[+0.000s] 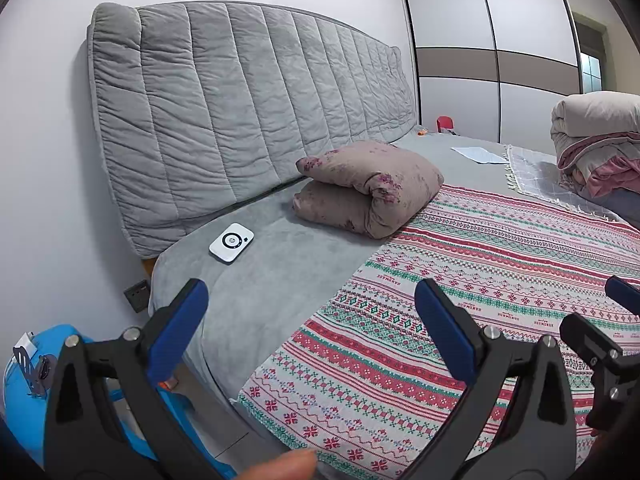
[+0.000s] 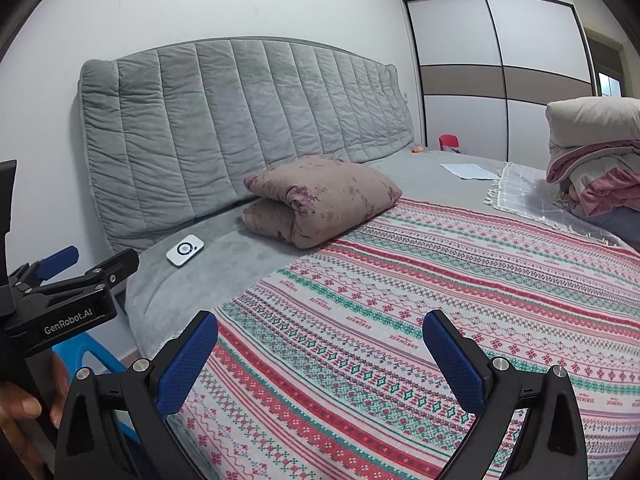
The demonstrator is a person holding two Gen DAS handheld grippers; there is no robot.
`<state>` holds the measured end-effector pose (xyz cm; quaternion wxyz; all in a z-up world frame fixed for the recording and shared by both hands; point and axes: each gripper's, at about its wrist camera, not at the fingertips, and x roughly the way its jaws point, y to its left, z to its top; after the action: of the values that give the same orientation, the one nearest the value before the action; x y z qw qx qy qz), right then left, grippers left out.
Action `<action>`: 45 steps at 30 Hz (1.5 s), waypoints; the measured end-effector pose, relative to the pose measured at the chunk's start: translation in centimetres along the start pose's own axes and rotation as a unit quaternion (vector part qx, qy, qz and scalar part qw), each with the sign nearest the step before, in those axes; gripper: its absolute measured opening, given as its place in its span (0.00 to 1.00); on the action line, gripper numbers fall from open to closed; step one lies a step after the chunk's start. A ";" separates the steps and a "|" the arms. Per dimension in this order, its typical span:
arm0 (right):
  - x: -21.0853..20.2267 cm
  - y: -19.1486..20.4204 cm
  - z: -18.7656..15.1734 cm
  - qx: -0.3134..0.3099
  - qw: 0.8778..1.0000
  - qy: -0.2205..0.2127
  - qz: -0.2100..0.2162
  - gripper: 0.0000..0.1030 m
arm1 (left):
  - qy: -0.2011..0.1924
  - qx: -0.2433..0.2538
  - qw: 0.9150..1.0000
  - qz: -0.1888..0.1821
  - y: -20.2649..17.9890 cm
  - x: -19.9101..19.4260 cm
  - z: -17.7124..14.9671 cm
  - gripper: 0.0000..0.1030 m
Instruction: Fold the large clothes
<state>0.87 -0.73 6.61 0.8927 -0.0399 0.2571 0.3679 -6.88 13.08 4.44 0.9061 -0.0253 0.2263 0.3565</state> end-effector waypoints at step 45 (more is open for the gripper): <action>0.2 0.4 -0.3 -0.015 1.000 0.007 -0.011 1.00 | -0.001 0.023 1.000 0.005 -0.7 0.1 0.2 1.00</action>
<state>0.61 -0.35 6.30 0.8944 -0.0592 0.2570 0.3613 -6.28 12.69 4.52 0.9049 -0.0029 0.2341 0.3555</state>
